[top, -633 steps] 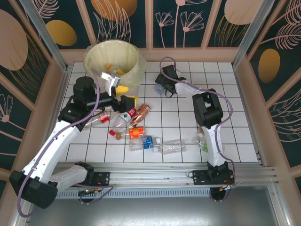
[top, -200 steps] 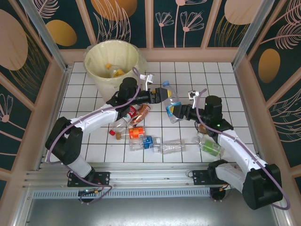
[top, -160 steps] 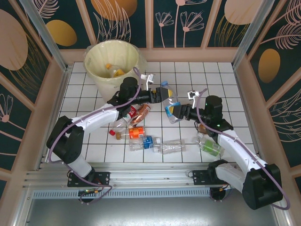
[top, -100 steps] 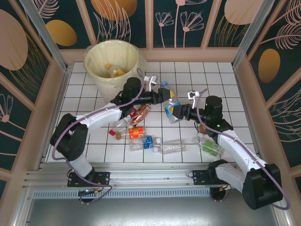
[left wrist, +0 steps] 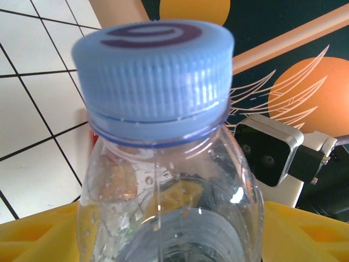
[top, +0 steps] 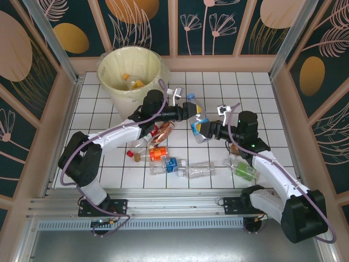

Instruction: Put the plastic bottles in the bin

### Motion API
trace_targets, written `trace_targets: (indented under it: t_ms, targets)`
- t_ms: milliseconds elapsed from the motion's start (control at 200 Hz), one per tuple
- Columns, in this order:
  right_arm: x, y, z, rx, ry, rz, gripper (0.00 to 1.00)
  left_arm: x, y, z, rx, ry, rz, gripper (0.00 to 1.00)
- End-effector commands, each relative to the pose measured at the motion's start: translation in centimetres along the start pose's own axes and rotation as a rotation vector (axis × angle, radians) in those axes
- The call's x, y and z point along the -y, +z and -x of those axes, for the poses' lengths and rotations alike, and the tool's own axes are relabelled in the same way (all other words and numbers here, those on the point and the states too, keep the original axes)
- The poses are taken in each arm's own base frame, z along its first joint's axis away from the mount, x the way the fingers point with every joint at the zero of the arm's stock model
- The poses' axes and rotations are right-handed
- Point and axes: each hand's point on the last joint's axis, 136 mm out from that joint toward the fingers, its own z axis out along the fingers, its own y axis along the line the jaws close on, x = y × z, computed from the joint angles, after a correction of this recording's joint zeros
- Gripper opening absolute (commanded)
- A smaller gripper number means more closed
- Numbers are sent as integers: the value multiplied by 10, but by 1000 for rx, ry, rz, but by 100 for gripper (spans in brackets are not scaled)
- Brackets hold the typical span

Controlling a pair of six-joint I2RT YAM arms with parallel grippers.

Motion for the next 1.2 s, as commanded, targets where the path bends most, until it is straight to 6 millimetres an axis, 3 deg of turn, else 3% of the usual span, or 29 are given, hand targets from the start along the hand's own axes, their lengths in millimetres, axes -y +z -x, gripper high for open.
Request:
trace_targets:
  t_ms: [0,160,370,510,656,761,986,1196]
  targets:
    - [-7,-1,6,15,-32,12,68,34,-6,7,11,78,-65,71]
    - [-12,-3,9,22,-45,16,74,39,-6,11,24,86,-69,65]
    - [-19,-13,14,36,-80,-10,94,42,-9,21,49,121,-13,64]
    - [-31,-23,15,51,-108,-7,99,37,-13,36,72,159,73,65]
    - [-44,-34,16,63,-151,2,99,47,-24,64,109,241,150,65]
    - [-49,-40,17,75,-176,-2,99,59,-39,92,162,332,230,66]
    - [-54,-44,18,92,-189,-2,99,62,-91,154,283,409,390,65]
    - [-53,-46,17,103,-196,-15,99,75,-137,197,401,522,601,67]
